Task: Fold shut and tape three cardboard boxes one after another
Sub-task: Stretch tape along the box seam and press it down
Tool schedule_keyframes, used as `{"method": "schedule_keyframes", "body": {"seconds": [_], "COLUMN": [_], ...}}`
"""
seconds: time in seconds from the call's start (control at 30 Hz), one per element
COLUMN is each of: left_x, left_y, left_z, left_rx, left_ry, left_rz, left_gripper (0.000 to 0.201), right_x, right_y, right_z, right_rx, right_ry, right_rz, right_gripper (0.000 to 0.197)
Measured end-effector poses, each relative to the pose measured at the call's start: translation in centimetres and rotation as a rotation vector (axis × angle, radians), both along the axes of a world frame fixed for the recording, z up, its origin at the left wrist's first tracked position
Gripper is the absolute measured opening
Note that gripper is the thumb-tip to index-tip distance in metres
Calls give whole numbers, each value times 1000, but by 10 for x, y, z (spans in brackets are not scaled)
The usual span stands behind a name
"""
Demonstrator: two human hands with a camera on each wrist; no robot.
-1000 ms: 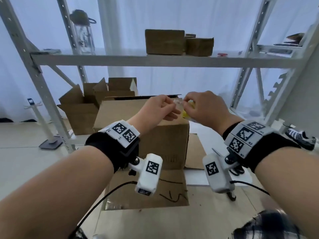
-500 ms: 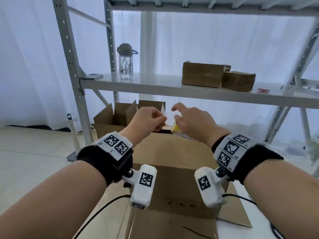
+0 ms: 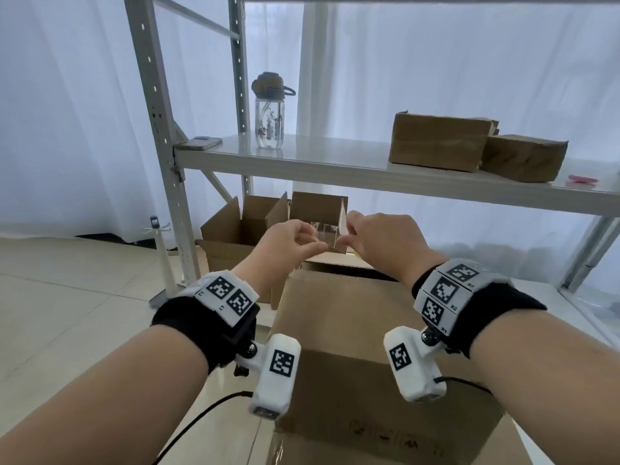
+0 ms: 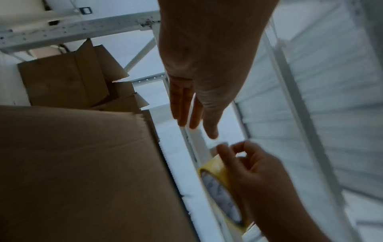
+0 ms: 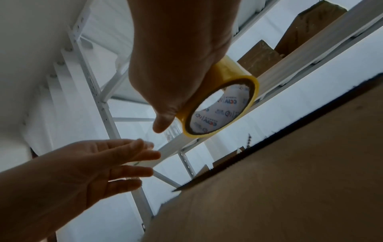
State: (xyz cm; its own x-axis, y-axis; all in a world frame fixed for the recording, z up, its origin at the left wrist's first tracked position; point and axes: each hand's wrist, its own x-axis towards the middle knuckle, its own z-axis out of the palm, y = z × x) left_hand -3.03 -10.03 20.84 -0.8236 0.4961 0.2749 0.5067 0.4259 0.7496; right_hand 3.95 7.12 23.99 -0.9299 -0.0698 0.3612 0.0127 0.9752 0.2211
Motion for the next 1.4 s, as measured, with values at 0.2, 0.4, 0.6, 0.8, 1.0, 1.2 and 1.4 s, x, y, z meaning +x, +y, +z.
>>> {"method": "schedule_keyframes", "body": {"seconds": [0.2, 0.4, 0.6, 0.8, 1.0, 1.2, 1.4], "left_x": [-21, -38, -22, 3, 19, 21, -1], "left_y": [9, 17, 20, 22, 16, 10, 3], "left_z": [-49, -76, -91, -86, -85, -92, -96], "left_rx": [-582, -730, -698, -685, -675, -620, -524], "left_ry": [-198, -225, -181, -91, -23, -27, -215], "left_rz": [-109, -173, -142, -145, -97, -59, -72], "left_gripper": [118, 104, 94, 92, 90, 85, 75], "right_x": [-4, 3, 5, 14, 13, 12, 28], "right_y": [16, 39, 54, 54, 45, 39, 59], "right_z": [-31, -61, -75, -75, -57, -37, -64], "right_rx": [-44, -248, -489, -507, -549, -518, -985], "right_ry": [-59, -60, 24, 34, -43, -42, 283], "right_rz": [-65, -120, -146, -125, -30, -12, -159], "right_gripper": [36, 29, 30, 29, 35, 36, 35]}}
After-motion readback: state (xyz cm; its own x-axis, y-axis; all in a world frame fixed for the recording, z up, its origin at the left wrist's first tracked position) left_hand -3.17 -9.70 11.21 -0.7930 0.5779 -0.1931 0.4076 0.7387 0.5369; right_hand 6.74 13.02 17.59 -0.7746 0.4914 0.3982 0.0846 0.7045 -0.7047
